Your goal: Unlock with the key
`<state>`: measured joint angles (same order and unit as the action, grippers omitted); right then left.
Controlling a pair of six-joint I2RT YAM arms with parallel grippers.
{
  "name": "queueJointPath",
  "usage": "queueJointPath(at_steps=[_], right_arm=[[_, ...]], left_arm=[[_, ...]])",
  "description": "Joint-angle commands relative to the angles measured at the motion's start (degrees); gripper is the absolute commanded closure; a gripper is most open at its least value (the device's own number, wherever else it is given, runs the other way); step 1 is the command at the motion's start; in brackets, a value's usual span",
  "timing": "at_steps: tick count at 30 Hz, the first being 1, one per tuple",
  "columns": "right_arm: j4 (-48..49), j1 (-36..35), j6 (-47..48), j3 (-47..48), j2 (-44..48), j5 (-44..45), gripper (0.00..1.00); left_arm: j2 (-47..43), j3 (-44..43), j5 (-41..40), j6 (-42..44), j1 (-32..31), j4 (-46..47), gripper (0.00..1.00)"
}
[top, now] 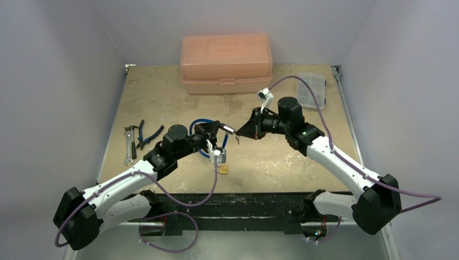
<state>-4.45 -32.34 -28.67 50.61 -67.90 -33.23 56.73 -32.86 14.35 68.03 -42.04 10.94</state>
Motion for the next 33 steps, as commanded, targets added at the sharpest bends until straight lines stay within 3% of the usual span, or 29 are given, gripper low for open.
queueJointPath(at_steps=[1, 7, 14, 33], right_arm=[[1.88, -0.44, 1.85, 6.68, -1.98, 0.71, 1.0], [0.04, -0.44, 7.83, 9.92, -5.01, 6.26, 1.0], [2.2, -0.45, 8.05, 10.19, -10.53, 5.16, 1.0], [8.76, 0.86, -14.08, 8.54, -10.95, -2.47, 1.0]], left_arm=[[-1.88, -0.17, 2.53, -1.44, -0.86, 13.33, 1.0], [0.39, 2.89, -1.52, -2.79, -0.89, 22.73, 1.0], [4.46, 4.28, -4.95, -3.34, 0.45, 29.08, 1.0], [5.4, 8.16, -7.42, -5.52, 0.28, 41.16, 1.0]])
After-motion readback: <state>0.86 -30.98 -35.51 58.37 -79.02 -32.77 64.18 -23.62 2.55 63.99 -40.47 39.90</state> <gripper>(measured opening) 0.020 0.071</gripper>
